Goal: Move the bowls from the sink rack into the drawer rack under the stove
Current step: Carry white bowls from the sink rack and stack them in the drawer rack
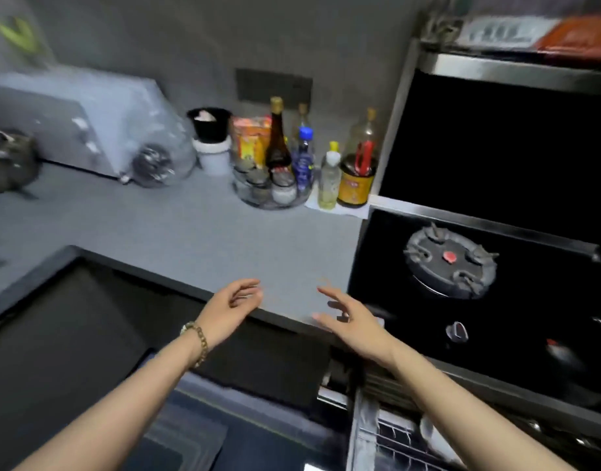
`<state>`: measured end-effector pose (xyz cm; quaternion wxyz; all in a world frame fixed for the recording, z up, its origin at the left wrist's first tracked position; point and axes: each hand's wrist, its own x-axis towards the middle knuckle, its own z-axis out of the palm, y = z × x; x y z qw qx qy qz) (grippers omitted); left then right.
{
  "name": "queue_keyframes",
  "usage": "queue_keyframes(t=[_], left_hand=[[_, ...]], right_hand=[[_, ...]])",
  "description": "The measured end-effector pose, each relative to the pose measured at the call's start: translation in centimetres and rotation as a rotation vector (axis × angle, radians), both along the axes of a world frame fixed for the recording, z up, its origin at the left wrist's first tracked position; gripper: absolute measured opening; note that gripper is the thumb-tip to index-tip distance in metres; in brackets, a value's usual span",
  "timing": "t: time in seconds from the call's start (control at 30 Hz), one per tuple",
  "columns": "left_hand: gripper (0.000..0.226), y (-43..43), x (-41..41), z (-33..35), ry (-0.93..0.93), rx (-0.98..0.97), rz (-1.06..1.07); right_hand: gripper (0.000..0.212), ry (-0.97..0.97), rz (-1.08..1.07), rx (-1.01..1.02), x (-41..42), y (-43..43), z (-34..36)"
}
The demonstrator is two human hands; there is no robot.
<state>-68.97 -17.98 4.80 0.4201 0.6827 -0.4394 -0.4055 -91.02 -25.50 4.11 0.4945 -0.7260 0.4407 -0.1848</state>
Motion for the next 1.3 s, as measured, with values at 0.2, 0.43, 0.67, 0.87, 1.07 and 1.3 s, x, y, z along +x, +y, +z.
queue_keyframes(t=[0.2, 0.43, 0.67, 0.87, 1.07, 1.3], left_hand=[[0.042, 6.5, 15.8, 5.6, -0.109, -0.047, 0.174], [0.043, 14.7, 30.0, 8.2, -0.182, -0.045, 0.464], [0.043, 20.1, 41.0, 7.7, -0.152, -0.015, 0.695], [0.043, 22.4, 48.7, 6.1, -0.078, 0.050, 0.874], [0.049, 22.6, 55.2, 3.7, 0.037, 0.077, 0.982], [0.065, 20.9, 63.7, -1.8, 0.259, 0.139, 0.955]], right_hand=[[0.056, -0.055, 0.176, -0.073, 16.5, 1.2, 5.7], [0.057, -0.117, 0.416, -0.082, 35.3, 4.3, 7.1], [0.055, -0.130, 0.601, -0.051, 50.4, 6.1, 6.2], [0.058, -0.103, 0.735, 0.053, 61.9, 6.3, 4.4], [0.062, -0.062, 0.742, 0.167, 70.8, 7.5, 1.3], [0.065, -0.001, 0.588, 0.406, 78.3, 9.2, -4.0]])
